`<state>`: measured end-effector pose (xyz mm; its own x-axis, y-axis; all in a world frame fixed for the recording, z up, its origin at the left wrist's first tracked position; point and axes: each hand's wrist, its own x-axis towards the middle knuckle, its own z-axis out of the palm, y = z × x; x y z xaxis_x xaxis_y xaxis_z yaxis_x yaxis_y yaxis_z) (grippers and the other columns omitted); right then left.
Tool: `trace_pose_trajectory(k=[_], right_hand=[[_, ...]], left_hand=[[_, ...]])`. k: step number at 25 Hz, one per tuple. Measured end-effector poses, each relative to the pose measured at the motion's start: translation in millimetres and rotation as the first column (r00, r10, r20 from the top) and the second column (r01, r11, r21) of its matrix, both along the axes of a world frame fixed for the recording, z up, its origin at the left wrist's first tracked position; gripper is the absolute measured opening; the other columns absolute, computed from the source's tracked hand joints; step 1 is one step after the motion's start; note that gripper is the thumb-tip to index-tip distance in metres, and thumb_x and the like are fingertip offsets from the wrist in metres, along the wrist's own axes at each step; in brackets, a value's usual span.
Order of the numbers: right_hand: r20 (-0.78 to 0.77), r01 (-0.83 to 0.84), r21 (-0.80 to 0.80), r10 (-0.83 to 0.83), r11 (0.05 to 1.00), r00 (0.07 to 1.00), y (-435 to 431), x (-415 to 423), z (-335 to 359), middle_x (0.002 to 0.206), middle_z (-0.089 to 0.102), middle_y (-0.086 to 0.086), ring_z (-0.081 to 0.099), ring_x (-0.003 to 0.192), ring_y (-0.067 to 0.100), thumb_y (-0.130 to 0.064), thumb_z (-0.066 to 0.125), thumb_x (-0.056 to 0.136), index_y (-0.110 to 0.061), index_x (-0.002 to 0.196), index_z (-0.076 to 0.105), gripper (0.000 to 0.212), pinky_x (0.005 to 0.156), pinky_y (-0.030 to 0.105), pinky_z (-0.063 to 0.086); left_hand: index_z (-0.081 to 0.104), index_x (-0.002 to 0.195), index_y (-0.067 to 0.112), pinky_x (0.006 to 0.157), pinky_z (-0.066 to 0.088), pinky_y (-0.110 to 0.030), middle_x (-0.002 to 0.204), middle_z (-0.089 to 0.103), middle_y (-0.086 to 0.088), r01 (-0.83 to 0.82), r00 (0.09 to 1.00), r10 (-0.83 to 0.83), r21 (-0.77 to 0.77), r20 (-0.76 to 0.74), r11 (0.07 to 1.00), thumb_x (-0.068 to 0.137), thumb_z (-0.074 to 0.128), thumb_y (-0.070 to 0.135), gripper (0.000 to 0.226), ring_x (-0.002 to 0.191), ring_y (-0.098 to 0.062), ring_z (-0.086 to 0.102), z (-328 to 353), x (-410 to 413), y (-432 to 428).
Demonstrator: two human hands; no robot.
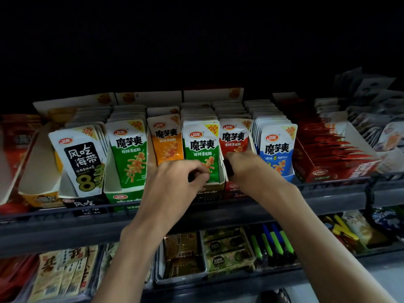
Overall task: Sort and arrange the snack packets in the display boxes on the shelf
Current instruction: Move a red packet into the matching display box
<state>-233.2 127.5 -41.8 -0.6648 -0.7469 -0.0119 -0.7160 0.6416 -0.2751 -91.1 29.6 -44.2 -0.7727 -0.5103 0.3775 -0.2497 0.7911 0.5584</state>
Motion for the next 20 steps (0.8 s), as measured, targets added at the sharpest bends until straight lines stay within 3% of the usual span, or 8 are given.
trace_pose_trajectory(k=[3, 4, 8, 13, 17, 20], right_hand=[[-0.059, 0.056, -0.052, -0.059, 0.997, 0.997, -0.6, -0.3, 13.6, 0.102, 0.062, 0.011, 0.060, 0.092, 0.027, 0.005, 0.053, 0.087, -0.013, 0.106, 0.063, 0.027, 0.083, 0.038, 0.054], [-0.092, 0.064, -0.124, -0.075, 0.990, 0.993, -1.2, 0.8, 19.0, 0.101, 0.063, 0.012, 0.061, 0.092, 0.029, 0.005, 0.051, 0.088, -0.013, 0.105, 0.064, 0.028, 0.084, 0.040, 0.054], [-0.309, -0.104, -0.489, -0.060, 0.866, 0.949, -4.3, 13.3, 24.6, 0.112, 0.062, 0.008, 0.063, 0.090, 0.030, -0.006, 0.053, 0.094, -0.016, 0.119, 0.063, 0.028, 0.072, 0.039, 0.052], [-0.333, -0.170, -0.473, 0.004, 0.864, 0.943, -10.7, 13.2, 12.8, 0.124, 0.050, 0.008, 0.060, 0.098, 0.026, -0.013, 0.054, 0.098, -0.019, 0.136, 0.054, 0.039, 0.068, 0.034, 0.049], [-0.327, -0.187, -0.536, 0.002, 0.823, 0.945, -11.5, 14.7, 12.5, 0.120, 0.051, 0.006, 0.061, 0.095, 0.024, -0.013, 0.059, 0.094, -0.015, 0.120, 0.058, 0.026, 0.068, 0.036, 0.053], [-0.317, -0.210, -0.595, 0.013, 0.776, 0.948, -10.2, 14.9, 11.4, 0.103, 0.058, -0.002, 0.059, 0.089, 0.019, -0.018, 0.066, 0.090, -0.017, 0.102, 0.059, 0.014, 0.070, 0.042, 0.054]], left_hand=[[0.072, 0.090, 0.032, 0.056, 0.040, -0.007, 0.056, 0.050, 0.027, -0.064, 0.996, 0.070, 0.109, -0.053, 0.992, 0.092, 0.063, 0.030, 0.010, 0.055, 0.017, 0.049, 3.7, -0.6, -2.3], [0.072, 0.088, 0.032, 0.052, 0.037, -0.005, 0.053, 0.049, 0.025, -0.097, 0.993, 0.106, 0.143, -0.057, 0.985, 0.093, 0.062, 0.029, 0.012, 0.054, 0.017, 0.049, 3.9, -0.5, -3.3], [0.070, 0.083, 0.032, 0.039, 0.031, -0.011, 0.046, 0.051, 0.021, -0.181, 0.979, 0.195, 0.190, -0.059, 0.965, 0.094, 0.059, 0.031, 0.015, 0.044, 0.006, 0.048, 1.7, 0.5, -7.7], [0.069, 0.088, 0.032, 0.036, 0.029, -0.010, 0.052, 0.048, 0.018, -0.199, 0.978, 0.207, 0.156, -0.031, 0.967, 0.094, 0.059, 0.031, 0.012, 0.042, 0.011, 0.047, 1.6, 0.3, -8.0], [0.068, 0.088, 0.033, 0.034, 0.027, -0.011, 0.062, 0.056, 0.018, -0.190, 0.980, 0.197, 0.161, -0.027, 0.969, 0.094, 0.059, 0.033, 0.011, 0.039, 0.010, 0.046, 1.3, 0.8, -9.1], [0.067, 0.094, 0.034, 0.037, 0.021, -0.011, 0.059, 0.051, 0.018, -0.211, 0.976, 0.218, 0.145, -0.031, 0.967, 0.092, 0.061, 0.036, 0.007, 0.038, 0.004, 0.045, 1.2, 0.7, -10.1]])
